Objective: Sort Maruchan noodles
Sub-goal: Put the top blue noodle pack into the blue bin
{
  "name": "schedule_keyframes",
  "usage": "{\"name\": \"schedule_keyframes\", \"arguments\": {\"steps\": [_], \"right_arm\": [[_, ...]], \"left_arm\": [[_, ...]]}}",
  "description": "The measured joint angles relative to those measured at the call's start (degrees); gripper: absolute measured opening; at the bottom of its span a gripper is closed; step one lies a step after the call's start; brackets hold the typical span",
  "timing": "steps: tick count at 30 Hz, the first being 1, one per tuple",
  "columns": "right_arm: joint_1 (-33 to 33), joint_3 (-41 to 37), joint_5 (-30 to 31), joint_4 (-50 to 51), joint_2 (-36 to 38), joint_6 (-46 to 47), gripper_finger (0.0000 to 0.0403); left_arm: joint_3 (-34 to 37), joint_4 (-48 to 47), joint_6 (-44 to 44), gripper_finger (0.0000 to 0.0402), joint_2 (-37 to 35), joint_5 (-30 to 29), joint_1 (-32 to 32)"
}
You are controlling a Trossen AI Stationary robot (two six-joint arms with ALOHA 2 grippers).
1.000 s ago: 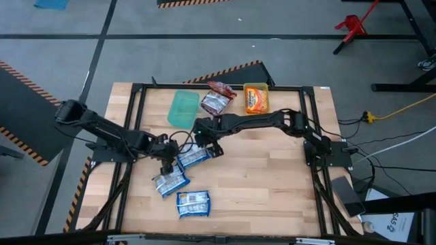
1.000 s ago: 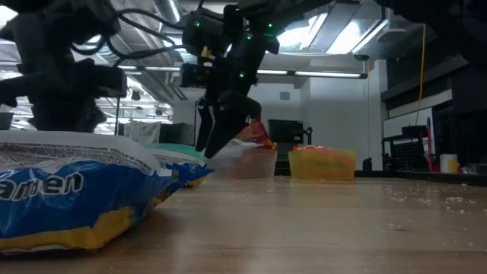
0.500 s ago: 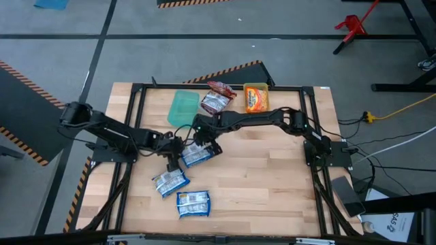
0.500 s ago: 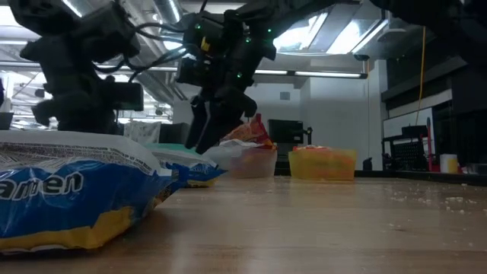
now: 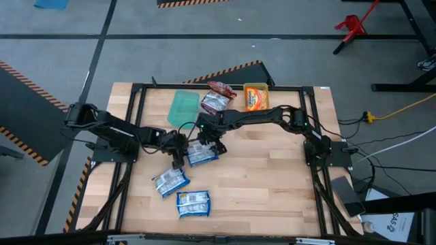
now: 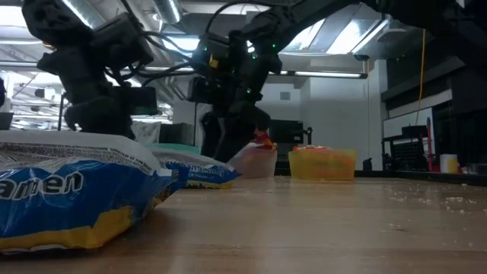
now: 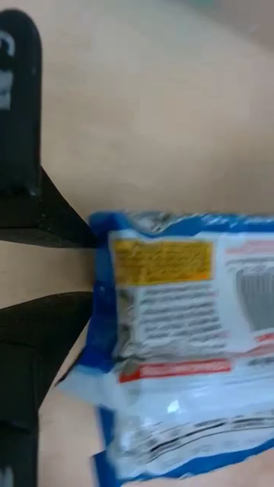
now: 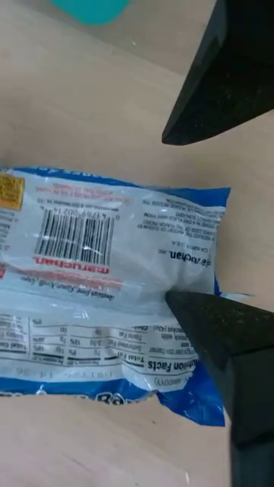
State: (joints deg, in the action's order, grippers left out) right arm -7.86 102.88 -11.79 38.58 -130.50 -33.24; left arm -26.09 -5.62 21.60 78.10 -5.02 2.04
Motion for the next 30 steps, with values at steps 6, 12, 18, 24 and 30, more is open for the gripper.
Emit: {"name": "schedule_keyframes", "arguments": {"steps": [6,12,18,24,30], "right_arm": [[-0.18,-0.57,-2.03,0.76,0.07,-0.01,0.0317],[-0.20,-0.62,-3.68,2.81,0.07,0.45,0.0317],[-1.27,-0.67,-4.45,6.75,0.05,1.52,0.0317],[-2.01,-0.63,-8.76,6.10,-1.46,4.42,0.0317],[-2.07,-0.56,-11.17,4.50,-2.54,4.47,0.0297]], "left_arm": [[0.00,2.81,-1.29,0.0096,0.05,-0.46,-1.56],[0.00,3.90,-2.40,0.0096,0.01,-0.50,-3.25],[0.00,4.29,-2.84,0.0096,0.01,-2.89,-4.06],[0.00,7.03,-2.86,0.0096,-0.04,-3.72,-4.03],[0.00,9.42,-2.86,0.0096,-0.04,-4.53,-4.01]]}}
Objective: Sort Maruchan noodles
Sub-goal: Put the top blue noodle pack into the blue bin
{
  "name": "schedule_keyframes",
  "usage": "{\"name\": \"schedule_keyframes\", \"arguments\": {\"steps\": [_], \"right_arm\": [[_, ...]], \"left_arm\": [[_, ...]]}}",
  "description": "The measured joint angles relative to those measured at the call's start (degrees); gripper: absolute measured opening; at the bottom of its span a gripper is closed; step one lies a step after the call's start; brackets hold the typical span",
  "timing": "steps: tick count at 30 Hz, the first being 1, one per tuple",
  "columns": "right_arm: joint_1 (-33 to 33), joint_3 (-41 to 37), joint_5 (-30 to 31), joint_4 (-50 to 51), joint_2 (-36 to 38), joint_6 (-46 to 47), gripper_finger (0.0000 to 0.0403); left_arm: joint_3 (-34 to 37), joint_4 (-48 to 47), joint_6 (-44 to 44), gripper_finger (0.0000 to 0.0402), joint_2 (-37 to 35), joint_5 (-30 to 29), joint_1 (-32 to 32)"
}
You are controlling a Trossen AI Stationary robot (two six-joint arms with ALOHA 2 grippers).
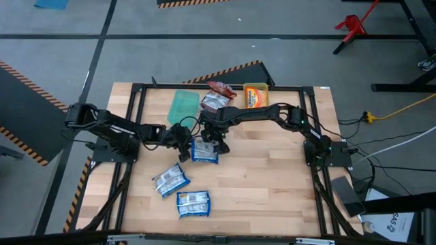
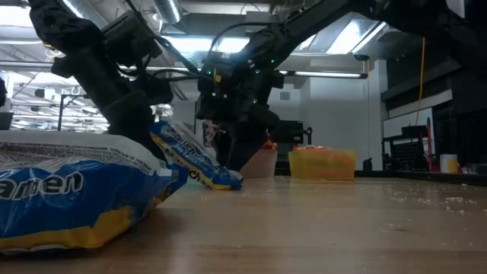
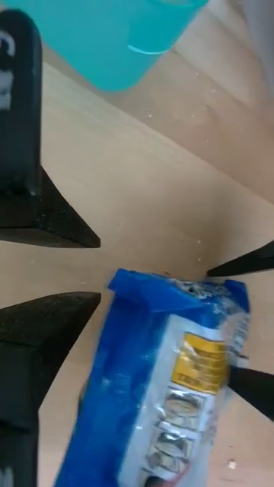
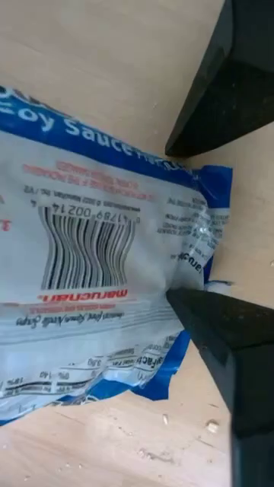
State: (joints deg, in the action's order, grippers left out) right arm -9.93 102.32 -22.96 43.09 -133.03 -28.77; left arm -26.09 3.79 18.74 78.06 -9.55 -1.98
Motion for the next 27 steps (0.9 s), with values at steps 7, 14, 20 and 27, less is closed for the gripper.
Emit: {"name": "schedule_keyframes", "arguments": {"steps": [7,14,20,27], "right_arm": [[0.04,0.23,1.84,-0.21,-0.11,-0.04,0.0215],[0.11,0.39,4.19,-1.06,-0.15,-0.13,0.0097],[0.09,0.39,6.15,-2.00,-0.22,-0.15,0.0010],[0.11,1.22,6.31,-1.57,-0.37,2.05,0.0001]], "left_arm": [[0.00,0.46,0.02,0.0096,-0.02,-0.05,0.00],[0.00,0.38,0.04,0.0096,-0.02,-0.53,0.00],[0.00,0.35,0.07,0.0096,-0.02,-0.53,0.00],[0.00,0.04,0.62,0.0096,-0.09,-0.47,0.02]]}}
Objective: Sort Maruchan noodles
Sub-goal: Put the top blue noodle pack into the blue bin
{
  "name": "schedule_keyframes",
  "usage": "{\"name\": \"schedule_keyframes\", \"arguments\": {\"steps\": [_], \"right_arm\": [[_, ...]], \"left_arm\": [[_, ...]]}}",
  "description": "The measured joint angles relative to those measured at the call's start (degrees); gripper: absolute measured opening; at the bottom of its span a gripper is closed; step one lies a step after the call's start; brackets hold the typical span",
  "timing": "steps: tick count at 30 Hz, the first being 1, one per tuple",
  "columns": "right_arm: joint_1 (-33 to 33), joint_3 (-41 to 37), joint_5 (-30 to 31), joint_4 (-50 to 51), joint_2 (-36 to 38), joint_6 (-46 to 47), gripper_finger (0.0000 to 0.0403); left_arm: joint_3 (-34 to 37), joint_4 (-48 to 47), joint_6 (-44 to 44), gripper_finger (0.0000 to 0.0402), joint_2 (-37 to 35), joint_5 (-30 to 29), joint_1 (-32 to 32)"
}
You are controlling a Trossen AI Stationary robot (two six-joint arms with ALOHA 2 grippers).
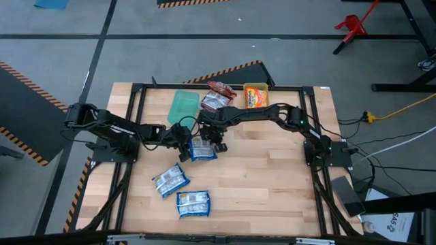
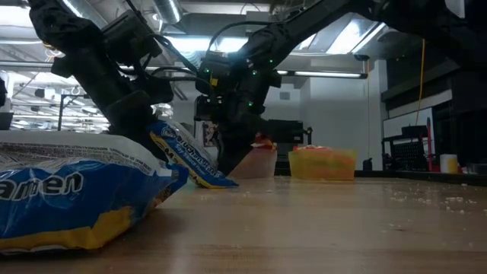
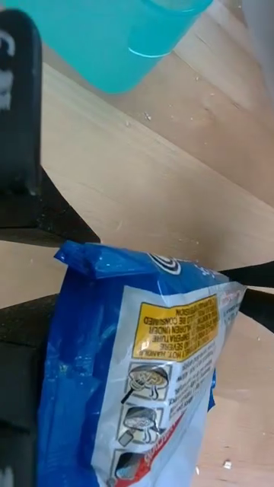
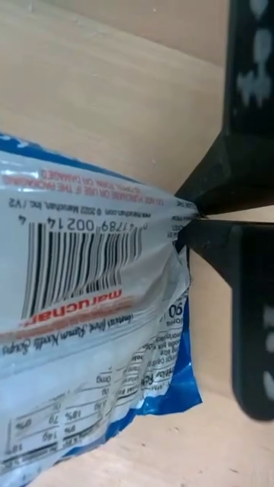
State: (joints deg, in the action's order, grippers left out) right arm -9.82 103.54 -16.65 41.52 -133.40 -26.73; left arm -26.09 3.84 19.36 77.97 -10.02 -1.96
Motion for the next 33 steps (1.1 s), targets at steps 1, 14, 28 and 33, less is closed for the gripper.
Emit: {"name": "schedule_keyframes", "arguments": {"steps": [1,14,28,33], "right_arm": [[0.00,0.36,0.01,0.33,-0.06,0.41,0.0001],[0.11,7.37,-0.38,5.72,-0.18,-0.78,0.0000],[-2.99,21.15,1.35,6.17,-0.05,-2.25,0.0000],[-4.52,27.01,4.15,4.45,0.05,-3.31,0.0000]], "left_arm": [[0.00,-0.03,0.29,0.0096,0.00,0.04,0.00],[-0.07,-3.66,5.95,0.0096,-4.15,5.29,0.29],[-0.11,-13.84,10.11,0.0096,-22.93,-1.89,0.20],[-0.11,-13.82,9.36,0.0096,-27.39,-6.72,0.20]]}}
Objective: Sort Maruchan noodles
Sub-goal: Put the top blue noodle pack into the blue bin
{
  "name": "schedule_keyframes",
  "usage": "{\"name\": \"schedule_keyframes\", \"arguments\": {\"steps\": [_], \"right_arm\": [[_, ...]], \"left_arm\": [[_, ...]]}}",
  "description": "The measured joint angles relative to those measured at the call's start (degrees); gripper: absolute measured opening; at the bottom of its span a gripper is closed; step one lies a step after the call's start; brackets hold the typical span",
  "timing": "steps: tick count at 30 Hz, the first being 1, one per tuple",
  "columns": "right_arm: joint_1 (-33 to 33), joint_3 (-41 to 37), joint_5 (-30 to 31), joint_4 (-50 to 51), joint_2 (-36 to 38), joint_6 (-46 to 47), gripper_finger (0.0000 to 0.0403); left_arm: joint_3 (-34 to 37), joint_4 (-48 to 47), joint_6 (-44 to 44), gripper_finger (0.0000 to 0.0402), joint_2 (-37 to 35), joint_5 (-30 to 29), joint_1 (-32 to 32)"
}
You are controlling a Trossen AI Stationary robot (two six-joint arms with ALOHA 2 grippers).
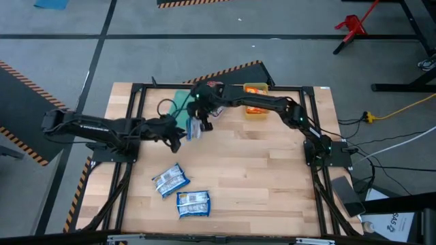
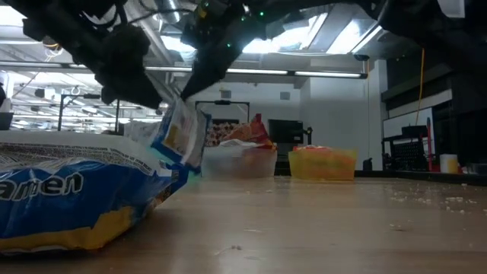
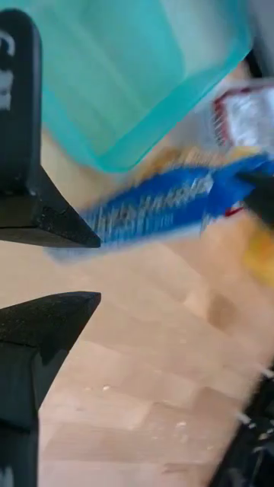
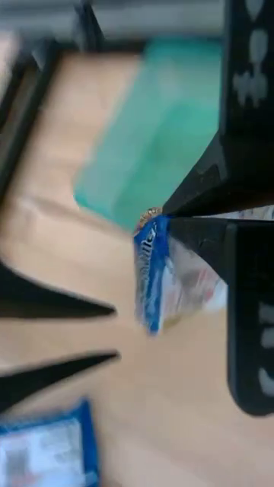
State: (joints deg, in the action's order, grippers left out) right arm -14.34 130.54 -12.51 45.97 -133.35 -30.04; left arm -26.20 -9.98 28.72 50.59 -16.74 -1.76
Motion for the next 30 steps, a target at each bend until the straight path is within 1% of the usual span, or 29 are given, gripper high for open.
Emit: {"name": "schedule_keyframes", "arguments": {"steps": [4,11,15,17,19,21,24,26,28,30], "right_arm": [[-1.23,2.42,1.58,-3.21,0.03,-0.40,0.0000],[-3.07,2.75,4.80,-8.50,0.12,1.36,0.0000],[-3.37,2.75,4.57,-9.98,0.12,1.30,0.0004],[-3.34,2.75,4.04,-9.95,-0.01,1.84,0.0016],[-3.31,2.75,3.54,-9.30,-0.33,3.83,0.0039],[-3.31,2.71,2.34,-7.65,-0.97,4.47,0.0075],[-3.26,2.56,0.87,-7.81,-2.23,4.03,0.0143],[-2.94,2.71,0.25,-11.10,-3.43,3.37,0.0192],[-2.94,2.62,1.00,-10.61,-3.98,2.69,0.0239],[-2.95,2.77,2.84,-13.42,-5.14,2.41,0.0276]], "left_arm": [[0.00,-0.10,-0.70,0.0096,-2.24,-2.56,0.00],[0.00,-1.32,-0.45,0.0096,-4.71,-3.97,0.00],[0.00,-6.62,-0.19,0.0096,-5.44,-8.49,0.00],[0.02,-10.73,1.55,0.0096,-5.42,-11.84,0.00],[0.04,-14.55,3.83,0.0096,-5.42,-14.10,0.00],[0.03,-17.57,5.18,0.0096,-5.42,-14.77,0.00],[0.04,-20.35,5.60,0.0096,-5.40,-16.14,0.01],[0.04,-21.27,5.58,0.0096,-5.40,-17.77,0.00],[0.04,-21.15,5.00,0.0096,-5.68,-18.13,0.00],[0.04,-20.84,4.08,0.0096,-5.60,-17.86,0.00]]}}
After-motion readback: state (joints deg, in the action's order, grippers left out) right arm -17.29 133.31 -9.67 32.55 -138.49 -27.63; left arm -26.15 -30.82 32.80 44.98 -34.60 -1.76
